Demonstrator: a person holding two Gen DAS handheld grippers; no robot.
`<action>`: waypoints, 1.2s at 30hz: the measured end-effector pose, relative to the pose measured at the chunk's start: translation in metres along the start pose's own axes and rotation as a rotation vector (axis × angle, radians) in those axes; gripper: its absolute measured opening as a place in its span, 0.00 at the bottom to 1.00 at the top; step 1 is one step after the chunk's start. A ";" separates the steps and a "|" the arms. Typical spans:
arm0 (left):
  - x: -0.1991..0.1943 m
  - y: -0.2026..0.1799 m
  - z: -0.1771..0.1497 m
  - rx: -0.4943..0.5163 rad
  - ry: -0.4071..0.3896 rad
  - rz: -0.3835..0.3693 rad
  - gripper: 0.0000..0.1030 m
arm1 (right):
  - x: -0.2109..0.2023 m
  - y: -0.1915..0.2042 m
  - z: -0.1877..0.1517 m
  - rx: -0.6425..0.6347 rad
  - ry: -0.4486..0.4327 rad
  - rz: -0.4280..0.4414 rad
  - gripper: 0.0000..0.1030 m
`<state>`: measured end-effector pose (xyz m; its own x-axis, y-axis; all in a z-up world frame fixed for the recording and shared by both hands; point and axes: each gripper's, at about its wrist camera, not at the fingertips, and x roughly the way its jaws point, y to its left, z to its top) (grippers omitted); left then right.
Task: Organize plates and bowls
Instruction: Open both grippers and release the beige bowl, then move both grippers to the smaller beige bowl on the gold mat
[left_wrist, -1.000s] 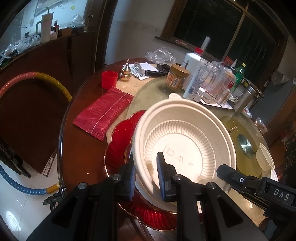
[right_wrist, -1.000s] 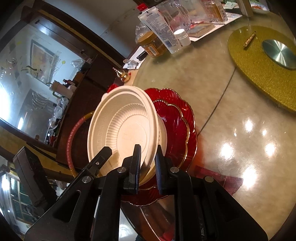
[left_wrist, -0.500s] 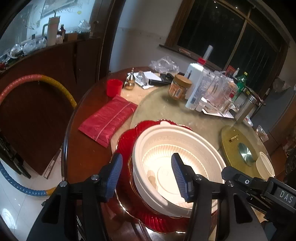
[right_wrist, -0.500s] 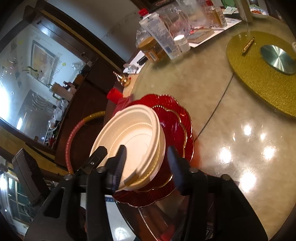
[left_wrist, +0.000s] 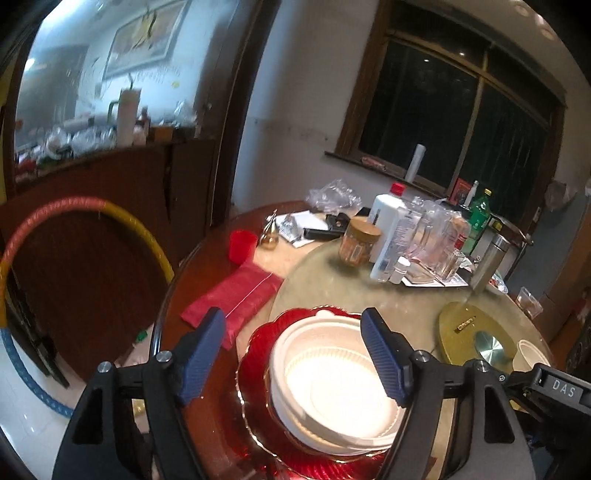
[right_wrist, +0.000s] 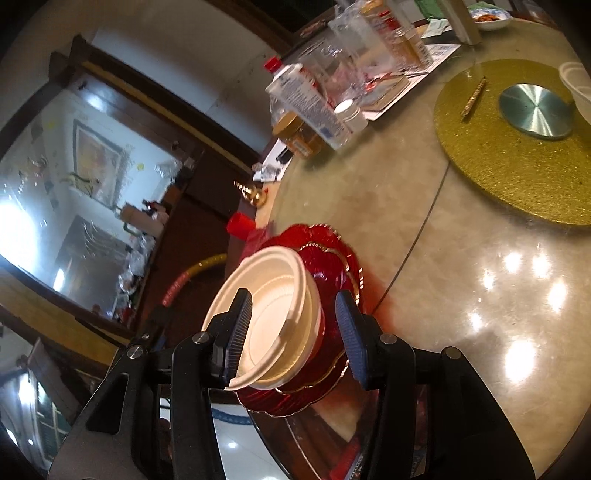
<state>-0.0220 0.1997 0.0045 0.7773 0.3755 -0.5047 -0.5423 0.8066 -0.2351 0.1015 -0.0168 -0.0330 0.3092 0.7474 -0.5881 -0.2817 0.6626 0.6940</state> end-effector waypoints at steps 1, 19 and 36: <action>-0.001 -0.005 0.000 0.019 -0.001 -0.005 0.76 | -0.002 -0.004 0.001 0.011 -0.004 0.002 0.46; -0.028 -0.159 -0.034 0.408 0.035 -0.293 0.82 | -0.076 -0.091 0.008 0.126 -0.112 -0.164 1.00; -0.013 -0.204 -0.042 0.394 0.100 -0.347 0.83 | -0.145 -0.133 0.030 0.142 -0.161 -0.184 1.00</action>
<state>0.0651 0.0106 0.0245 0.8454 0.0264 -0.5335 -0.0831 0.9931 -0.0826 0.1213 -0.2147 -0.0283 0.4871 0.5898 -0.6441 -0.0806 0.7647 0.6393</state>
